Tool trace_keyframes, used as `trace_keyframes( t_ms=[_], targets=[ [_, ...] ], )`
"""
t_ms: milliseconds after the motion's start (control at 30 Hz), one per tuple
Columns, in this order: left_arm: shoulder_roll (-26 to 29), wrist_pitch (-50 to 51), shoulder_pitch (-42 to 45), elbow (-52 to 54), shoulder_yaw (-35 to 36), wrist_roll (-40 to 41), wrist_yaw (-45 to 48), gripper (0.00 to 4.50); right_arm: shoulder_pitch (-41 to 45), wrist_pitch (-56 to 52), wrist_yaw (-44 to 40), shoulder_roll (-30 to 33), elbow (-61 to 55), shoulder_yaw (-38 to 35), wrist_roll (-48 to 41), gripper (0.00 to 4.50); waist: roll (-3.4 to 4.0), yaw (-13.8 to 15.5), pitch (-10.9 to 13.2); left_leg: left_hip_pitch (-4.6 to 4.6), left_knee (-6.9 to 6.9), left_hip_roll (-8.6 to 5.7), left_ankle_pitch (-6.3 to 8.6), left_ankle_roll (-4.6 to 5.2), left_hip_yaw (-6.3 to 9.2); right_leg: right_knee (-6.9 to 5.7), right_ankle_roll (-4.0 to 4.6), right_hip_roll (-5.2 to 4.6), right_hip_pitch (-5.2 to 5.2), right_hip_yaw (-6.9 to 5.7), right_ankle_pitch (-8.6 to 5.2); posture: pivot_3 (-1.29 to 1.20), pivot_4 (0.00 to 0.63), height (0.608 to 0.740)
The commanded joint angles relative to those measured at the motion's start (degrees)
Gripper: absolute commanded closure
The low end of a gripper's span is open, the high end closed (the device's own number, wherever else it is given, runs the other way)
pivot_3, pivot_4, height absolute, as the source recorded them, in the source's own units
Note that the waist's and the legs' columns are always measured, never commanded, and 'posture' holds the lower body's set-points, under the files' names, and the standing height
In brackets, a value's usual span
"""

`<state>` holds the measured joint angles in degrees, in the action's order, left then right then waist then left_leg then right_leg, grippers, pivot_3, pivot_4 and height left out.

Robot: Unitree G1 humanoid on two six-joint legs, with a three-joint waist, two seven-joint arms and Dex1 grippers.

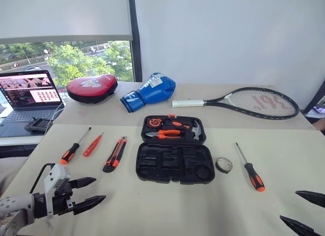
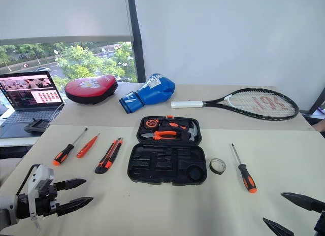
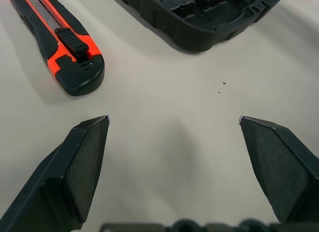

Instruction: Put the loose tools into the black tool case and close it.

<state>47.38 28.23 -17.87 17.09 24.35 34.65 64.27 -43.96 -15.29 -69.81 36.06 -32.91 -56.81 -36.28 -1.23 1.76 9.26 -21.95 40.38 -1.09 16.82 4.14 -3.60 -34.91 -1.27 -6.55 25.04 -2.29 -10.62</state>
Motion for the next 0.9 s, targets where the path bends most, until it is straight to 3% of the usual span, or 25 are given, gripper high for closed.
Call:
trace_keyframes(
  t_ms=[33, 200, 300, 367, 500, 667, 767, 900],
  targets=[
    [-2.01, 0.56, 2.32, 2.05, 2.31, 1.49, -5.24, 0.0, 4.78, -0.51, 4.54, 1.71, -2.44, 2.3, -2.96, 0.02, 0.0, 0.04, 0.0, 0.0, 0.0, 0.0, 0.0, 0.0, 0.0, 0.0, 0.0, 0.0, 0.0, 0.0, 0.0, 0.0, 0.15, 0.74],
    [-9.0, 8.67, 13.03, 0.15, 6.07, 3.37, -25.06, 0.0, 19.81, -5.49, 18.09, 2.73, -8.9, 10.72, -11.83, 0.02, -0.05, -0.32, 0.03, 0.13, 0.02, 0.03, -0.09, -0.16, 0.01, -0.02, -0.14, -0.08, -0.11, 0.06, 0.28, 0.0, 0.15, 0.74],
    [-8.28, 13.82, 18.98, -2.55, 7.72, 4.09, -31.84, 0.0, 25.07, -8.69, 20.9, 5.84, -10.68, 15.03, -17.23, 0.02, -0.08, -0.01, 0.03, 0.12, -0.05, 0.08, -0.21, -0.26, 0.14, -0.12, 0.09, 0.16, -0.07, -0.06, 0.49, 0.0, 0.15, 0.74],
    [-4.61, 20.04, 22.97, -5.35, 6.81, 1.79, -36.35, 0.0, 28.28, -10.96, 20.29, 9.55, -11.69, 18.3, -20.42, 0.02, -0.08, 0.15, 0.03, 0.07, -0.1, 0.04, -0.41, 0.1, 0.14, -0.14, 0.22, 0.41, -0.01, -0.1, 0.56, 0.0, 0.15, 0.74],
    [3.54, 24.79, 31.54, -14.84, 1.53, -2.24, -36.17, 0.0, 36.54, -14.37, 18.36, 17.46, -12.84, 25.25, -25.88, 0.02, -0.17, 0.15, 0.08, -0.01, -0.1, -0.01, -0.36, 0.18, 0.11, -0.09, 0.23, 0.49, 0.04, -0.34, 0.56, 0.0, 0.15, 0.74],
    [7.51, 21.33, 39.36, -29.06, -8.52, -9.18, -30.79, 0.0, 39.64, -13.62, 15.67, 19.84, -12.66, 28.11, -23.98, 0.02, -0.18, 0.53, 0.08, -0.06, -0.09, -0.11, -0.3, 0.28, 0.04, 0.0, 0.17, 0.43, 0.02, -0.43, 0.52, 0.0, 0.15, 0.74],
    [8.86, 18.75, 43.44, -37.09, -13.26, -12.83, -26.84, 0.66, 39.01, -13.5, 15.99, 19.84, -13.67, 26.23, -24.33, 0.0, -0.26, 0.56, 0.11, -0.2, -0.07, -0.11, -0.38, 0.08, 0.0, 0.0, 0.12, 0.33, 0.1, -0.47, 0.5, 0.0, 0.15, 0.74],
    [9.54, 17.17, 45.32, -41.86, -15.78, -14.95, -22.6, 2.24, 37.24, -13.62, 16.9, 19.16, -14.99, 24.56, -24.28, 0.0, -0.46, 0.46, 0.16, -0.3, -0.05, -0.09, -0.4, -0.02, 0.0, 0.03, 0.11, 0.26, 0.17, -0.53, 0.5, 0.0, 0.15, 0.74]
  ],
)
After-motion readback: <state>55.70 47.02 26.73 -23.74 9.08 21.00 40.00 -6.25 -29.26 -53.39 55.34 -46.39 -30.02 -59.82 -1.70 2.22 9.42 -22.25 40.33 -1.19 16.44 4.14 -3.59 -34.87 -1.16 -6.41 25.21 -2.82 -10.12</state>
